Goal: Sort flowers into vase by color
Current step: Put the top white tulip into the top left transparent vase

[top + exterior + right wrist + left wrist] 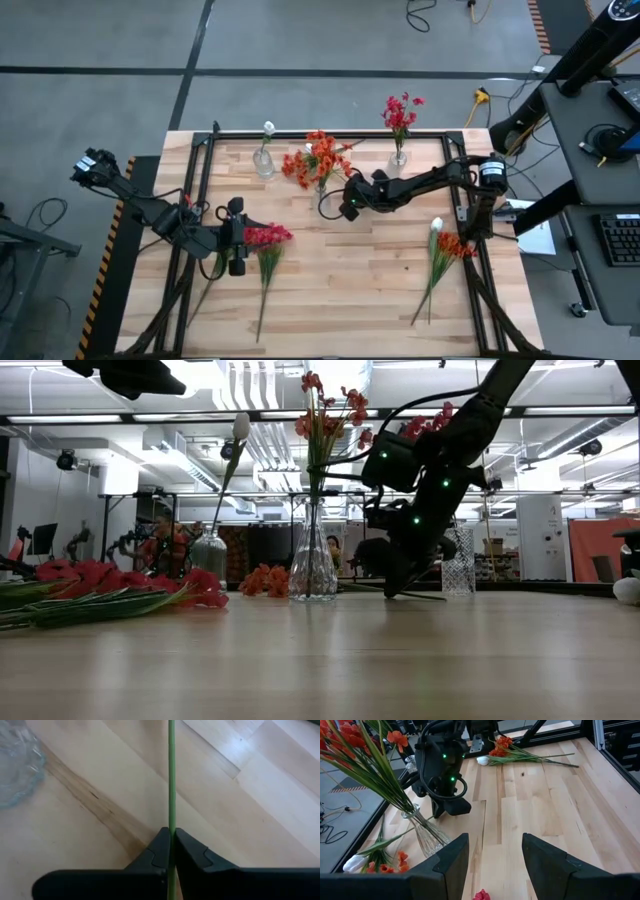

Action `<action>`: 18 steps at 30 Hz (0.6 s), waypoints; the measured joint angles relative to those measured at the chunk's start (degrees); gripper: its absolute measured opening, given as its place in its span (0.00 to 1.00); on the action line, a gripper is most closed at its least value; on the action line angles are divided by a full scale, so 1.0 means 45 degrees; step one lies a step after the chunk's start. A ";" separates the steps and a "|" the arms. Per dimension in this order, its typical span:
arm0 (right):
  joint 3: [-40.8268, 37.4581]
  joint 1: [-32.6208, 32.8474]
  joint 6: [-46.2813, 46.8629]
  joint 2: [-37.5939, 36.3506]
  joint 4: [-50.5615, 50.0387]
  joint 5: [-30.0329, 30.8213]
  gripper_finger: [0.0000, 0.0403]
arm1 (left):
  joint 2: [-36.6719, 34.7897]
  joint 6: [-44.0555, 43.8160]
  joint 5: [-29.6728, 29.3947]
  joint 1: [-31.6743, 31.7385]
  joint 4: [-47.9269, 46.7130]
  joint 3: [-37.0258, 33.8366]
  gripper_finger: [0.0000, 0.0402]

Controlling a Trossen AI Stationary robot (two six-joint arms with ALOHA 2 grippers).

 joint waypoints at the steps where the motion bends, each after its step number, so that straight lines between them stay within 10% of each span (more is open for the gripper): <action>1: -0.0033 0.0041 0.0066 -0.0139 -0.0170 0.0059 0.03 | 0.0004 0.0000 0.0000 0.0000 0.0000 0.0000 0.42; 18: -0.0012 0.1750 0.2901 -0.4296 -0.5763 -0.0552 0.03 | 0.0004 0.0000 -0.0005 0.0003 0.0032 0.0000 0.42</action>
